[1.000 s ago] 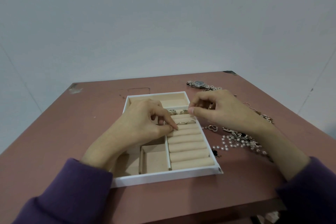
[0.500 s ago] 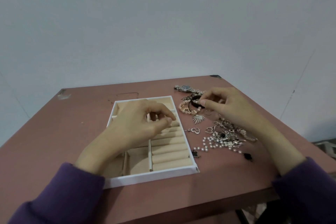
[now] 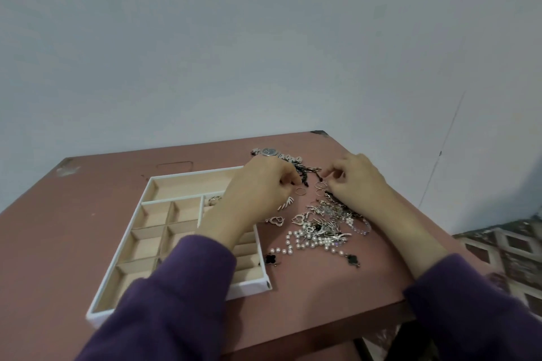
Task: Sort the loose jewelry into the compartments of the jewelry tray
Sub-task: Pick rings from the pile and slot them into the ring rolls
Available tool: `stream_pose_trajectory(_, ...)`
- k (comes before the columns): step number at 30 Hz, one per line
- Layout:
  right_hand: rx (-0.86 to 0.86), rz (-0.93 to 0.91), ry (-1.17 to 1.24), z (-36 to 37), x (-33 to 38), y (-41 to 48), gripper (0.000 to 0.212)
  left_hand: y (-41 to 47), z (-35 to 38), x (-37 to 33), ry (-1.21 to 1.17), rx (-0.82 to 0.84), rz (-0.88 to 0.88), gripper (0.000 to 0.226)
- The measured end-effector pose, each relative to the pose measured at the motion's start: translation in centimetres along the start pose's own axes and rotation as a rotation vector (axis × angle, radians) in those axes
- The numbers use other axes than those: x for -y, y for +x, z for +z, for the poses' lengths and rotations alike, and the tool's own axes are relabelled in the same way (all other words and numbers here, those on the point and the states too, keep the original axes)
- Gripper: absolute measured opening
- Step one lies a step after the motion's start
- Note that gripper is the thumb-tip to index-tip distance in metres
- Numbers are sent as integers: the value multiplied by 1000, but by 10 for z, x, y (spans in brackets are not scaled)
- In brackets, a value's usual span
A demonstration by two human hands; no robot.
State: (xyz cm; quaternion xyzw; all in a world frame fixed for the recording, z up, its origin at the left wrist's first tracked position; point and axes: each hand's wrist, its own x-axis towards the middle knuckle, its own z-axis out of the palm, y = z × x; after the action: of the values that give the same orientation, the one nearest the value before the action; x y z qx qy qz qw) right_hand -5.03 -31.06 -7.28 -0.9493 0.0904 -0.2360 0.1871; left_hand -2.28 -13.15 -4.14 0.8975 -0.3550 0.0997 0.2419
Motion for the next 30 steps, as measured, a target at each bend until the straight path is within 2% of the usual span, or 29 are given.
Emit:
stream_pose_trajectory(5,9,56,-51,0,-2,-3,21,15,10,-3,38,26,-44,27)
stream_pose_trajectory(11,59,60,-74,0,2,-2,23,13,13,0,25,-84,-74,21)
stream_pose_trajectory(15,63,59,-70,0,2,-2,18,13,13,-1,10,-85,-78,22)
stream_pose_trajectory(18,99,77,-2,0,3,0,13,12,13,-1,7,-80,-78,21)
stream_pose_trajectory(23,110,104,128,-1,5,1,15,12,16,1,-1,-81,-74,21)
stream_pose_trajectory(26,105,104,169,-2,4,0,18,14,20,2,-5,-36,-40,17)
stream_pose_trajectory(30,84,110,248,-3,4,2,6,16,27,5,99,49,15,20)
